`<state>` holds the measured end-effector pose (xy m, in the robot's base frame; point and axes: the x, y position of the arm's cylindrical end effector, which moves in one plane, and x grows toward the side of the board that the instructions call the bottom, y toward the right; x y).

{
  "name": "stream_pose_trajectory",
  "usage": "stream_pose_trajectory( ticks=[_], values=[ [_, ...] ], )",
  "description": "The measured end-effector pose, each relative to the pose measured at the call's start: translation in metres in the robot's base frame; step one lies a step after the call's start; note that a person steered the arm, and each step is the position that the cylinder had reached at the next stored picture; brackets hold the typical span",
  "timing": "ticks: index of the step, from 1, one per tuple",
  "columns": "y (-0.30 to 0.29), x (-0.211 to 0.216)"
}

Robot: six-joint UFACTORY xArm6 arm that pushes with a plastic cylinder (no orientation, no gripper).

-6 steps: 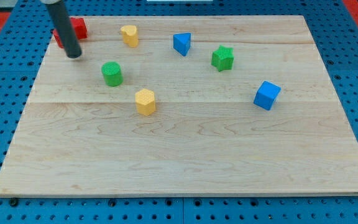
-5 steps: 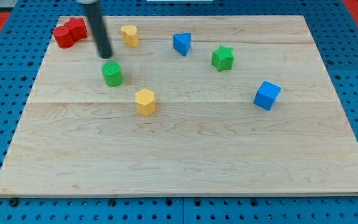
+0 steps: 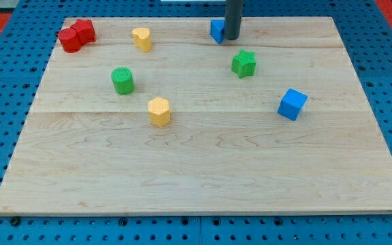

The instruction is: Push the blue triangle diagonal to the top left of the green star

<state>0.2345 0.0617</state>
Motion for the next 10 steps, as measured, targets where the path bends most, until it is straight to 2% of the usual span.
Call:
stream_pose_trajectory(
  ticks=[1, 2, 3, 4, 5, 6, 7, 8, 9, 10],
  values=[
    [-0.021, -0.009],
    [0.000, -0.041],
    [-0.007, -0.034],
    [-0.061, -0.019],
    [-0.080, -0.014],
    [-0.044, -0.003],
    [-0.143, -0.003],
    [-0.177, -0.012],
    [-0.163, -0.042],
    [-0.158, -0.043]
  ],
)
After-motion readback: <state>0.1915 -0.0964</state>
